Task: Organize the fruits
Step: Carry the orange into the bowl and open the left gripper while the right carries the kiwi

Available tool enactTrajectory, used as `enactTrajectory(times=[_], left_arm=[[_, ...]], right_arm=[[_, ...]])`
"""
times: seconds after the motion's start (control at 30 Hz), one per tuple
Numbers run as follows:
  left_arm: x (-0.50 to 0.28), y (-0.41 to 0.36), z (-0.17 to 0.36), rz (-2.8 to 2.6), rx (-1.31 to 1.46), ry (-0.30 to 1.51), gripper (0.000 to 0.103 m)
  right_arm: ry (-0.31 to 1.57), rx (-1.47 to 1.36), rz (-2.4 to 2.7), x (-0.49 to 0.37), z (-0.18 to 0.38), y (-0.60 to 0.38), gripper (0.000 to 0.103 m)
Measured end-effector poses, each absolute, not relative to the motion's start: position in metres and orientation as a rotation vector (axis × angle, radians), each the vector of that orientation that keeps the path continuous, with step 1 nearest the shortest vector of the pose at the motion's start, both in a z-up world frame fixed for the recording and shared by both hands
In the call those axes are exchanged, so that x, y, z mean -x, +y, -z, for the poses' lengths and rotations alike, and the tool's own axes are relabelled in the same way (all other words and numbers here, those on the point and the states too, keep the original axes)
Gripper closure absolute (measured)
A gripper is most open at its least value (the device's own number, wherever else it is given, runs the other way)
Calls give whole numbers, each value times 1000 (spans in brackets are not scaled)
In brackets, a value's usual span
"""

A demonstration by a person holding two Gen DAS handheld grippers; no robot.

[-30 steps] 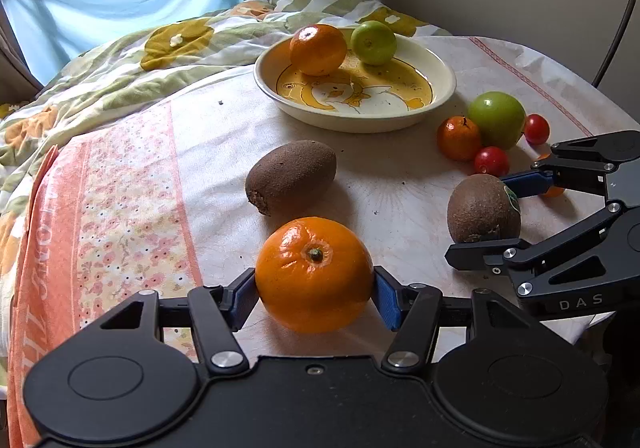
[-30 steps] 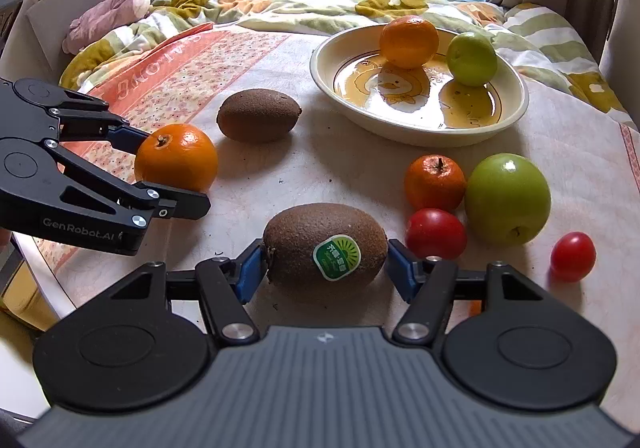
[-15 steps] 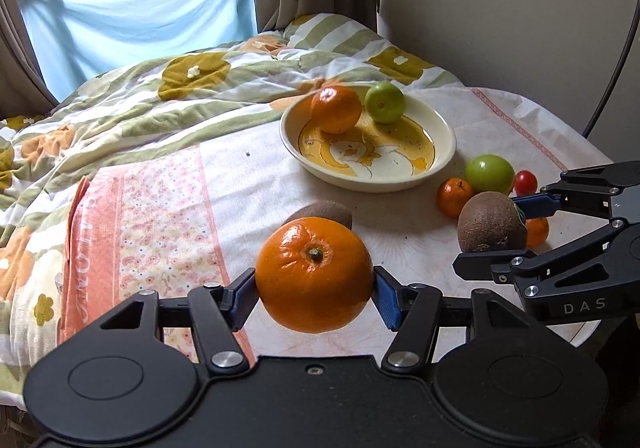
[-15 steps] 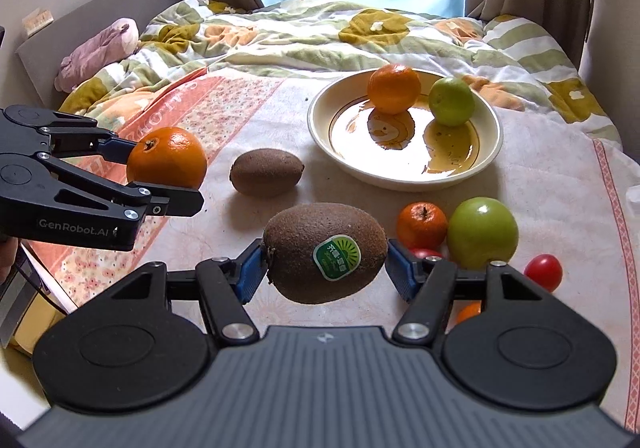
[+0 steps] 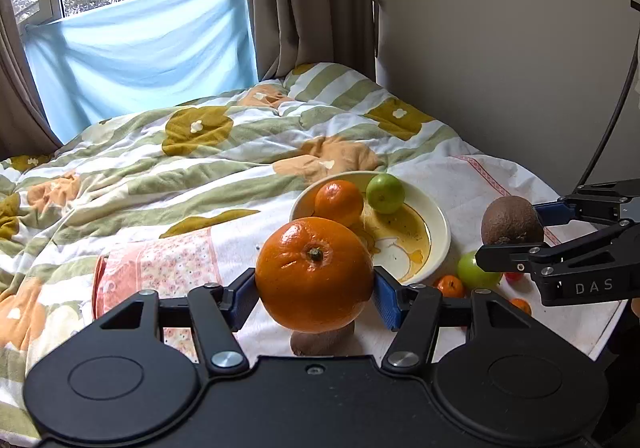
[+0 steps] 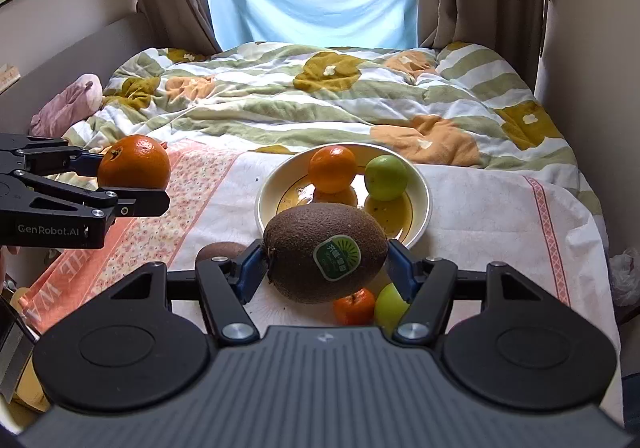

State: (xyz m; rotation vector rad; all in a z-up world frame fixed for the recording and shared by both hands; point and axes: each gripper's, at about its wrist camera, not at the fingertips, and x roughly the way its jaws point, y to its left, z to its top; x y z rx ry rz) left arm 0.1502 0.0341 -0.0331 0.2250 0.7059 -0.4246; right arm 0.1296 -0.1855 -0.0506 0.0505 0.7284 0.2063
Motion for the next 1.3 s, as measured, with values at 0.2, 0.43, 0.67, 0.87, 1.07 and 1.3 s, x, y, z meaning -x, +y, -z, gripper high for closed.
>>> enactTrajectory(times=[0.2,0.43,0.67,0.87,1.07,1.3], left_arm=[[-180,12,32,408,-206,717,39],[-222,-20,58,372,-226,781,39],[-258,-46,99,331,-291,872,39],[-273,-58,122,304,-345,910,39],[-281,-68,136,309,-393,959,39],[-278,-71,132,308,-400,940,13]], right_arm=[[727,-32,-218,-161,44,-206,24],[759,-2,-258,-206,54,-230,24],[816,25,-324,-250,81,-245,24],[868,35,-379,-274,103,-250,24],[890,57,-412,-285,114,-251,24],[895,64,-423,-287,112,-252,24]])
